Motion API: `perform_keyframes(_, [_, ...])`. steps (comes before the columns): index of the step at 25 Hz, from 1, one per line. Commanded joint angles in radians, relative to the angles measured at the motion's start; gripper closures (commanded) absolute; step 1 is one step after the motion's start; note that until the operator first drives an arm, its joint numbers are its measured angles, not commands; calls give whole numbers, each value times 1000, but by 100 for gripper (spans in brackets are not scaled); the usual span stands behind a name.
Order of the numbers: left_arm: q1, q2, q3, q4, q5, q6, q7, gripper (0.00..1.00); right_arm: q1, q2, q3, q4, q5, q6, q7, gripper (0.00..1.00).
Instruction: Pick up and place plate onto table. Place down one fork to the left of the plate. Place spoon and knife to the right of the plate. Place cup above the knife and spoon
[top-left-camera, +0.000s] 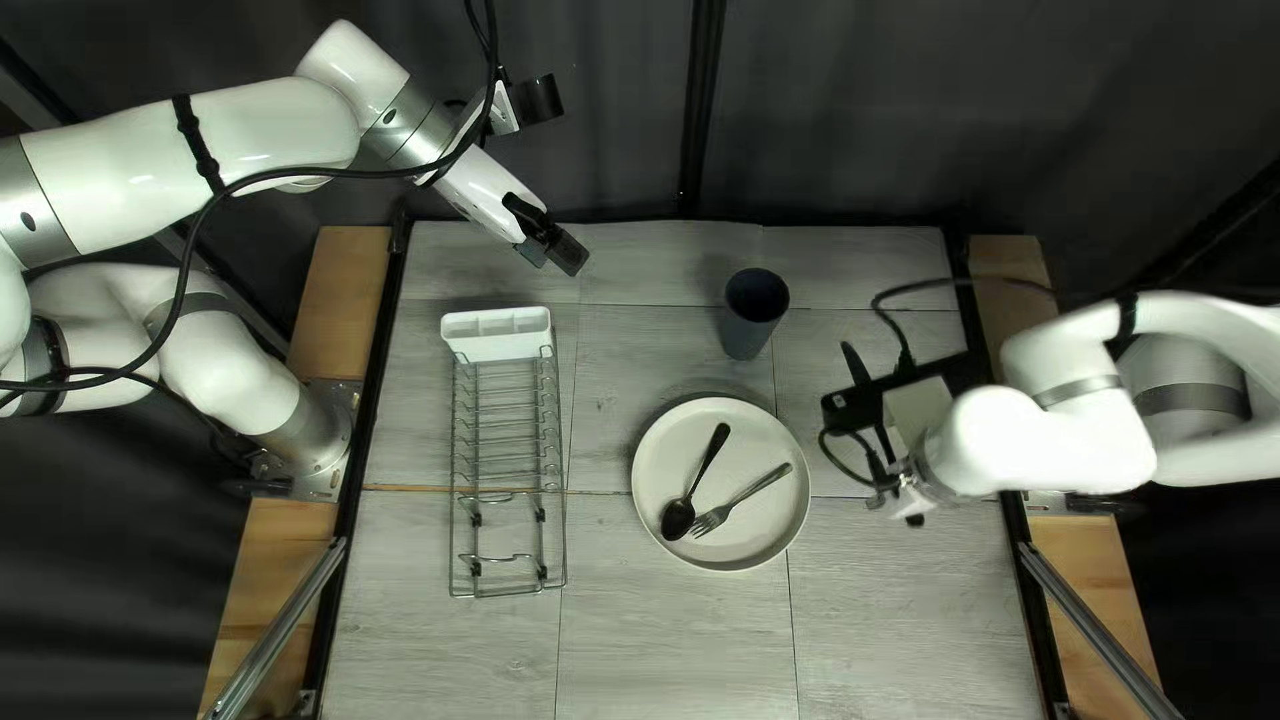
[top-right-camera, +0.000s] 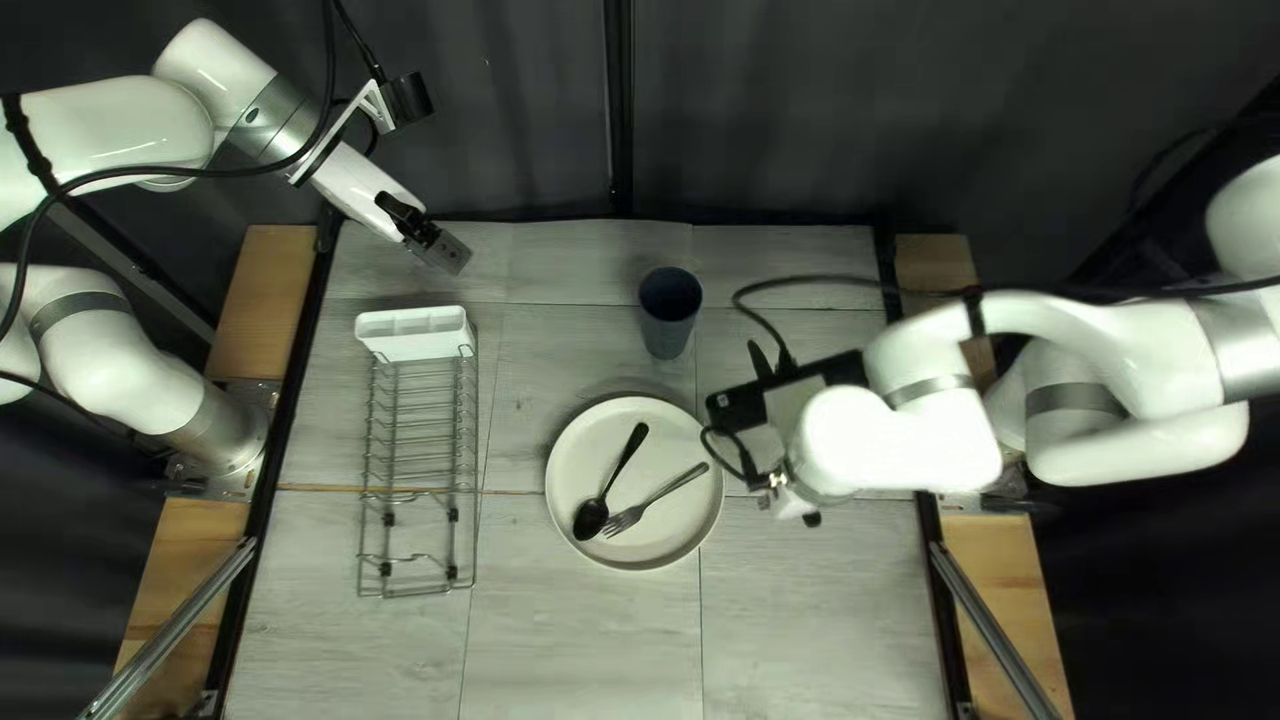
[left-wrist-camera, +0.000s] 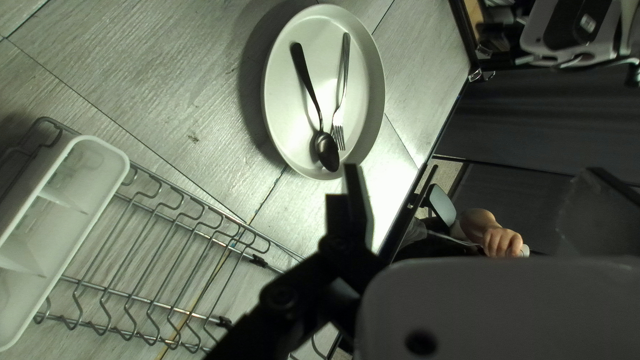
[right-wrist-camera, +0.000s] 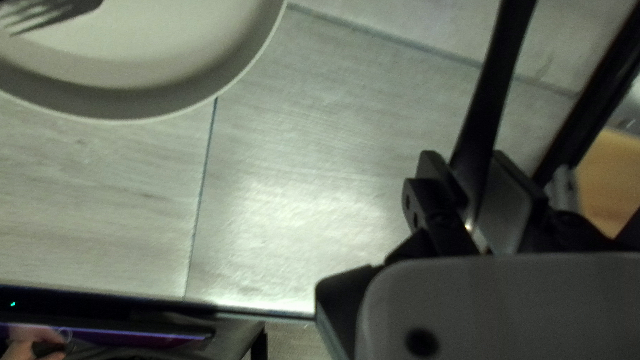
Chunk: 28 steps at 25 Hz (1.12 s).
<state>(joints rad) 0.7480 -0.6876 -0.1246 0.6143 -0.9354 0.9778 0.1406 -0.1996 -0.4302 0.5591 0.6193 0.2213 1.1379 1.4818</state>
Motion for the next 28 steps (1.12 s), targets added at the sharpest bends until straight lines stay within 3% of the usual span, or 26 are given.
perform_keyframes(1, [0, 0, 0, 0, 0, 0, 0, 0, 0, 34, 26, 4, 4, -47, 31, 100])
perform_keyframes(5, [0, 0, 0, 0, 0, 0, 0, 0, 18, 48, 38, -55, 106, -171, 88, 100])
perform_keyframes(11, [0, 0, 0, 0, 0, 0, 0, 0, 3, 124, 58, -122, 162, -324, 153, 100])
perform_keyframes(22, [0, 0, 0, 0, 0, 0, 0, 0, -55, 325, 92, -134, 54, -518, 264, 100])
perform_keyframes(28, [0, 0, 0, 0, 0, 0, 0, 0, -61, 372, 96, -142, 23, -584, 298, 100])
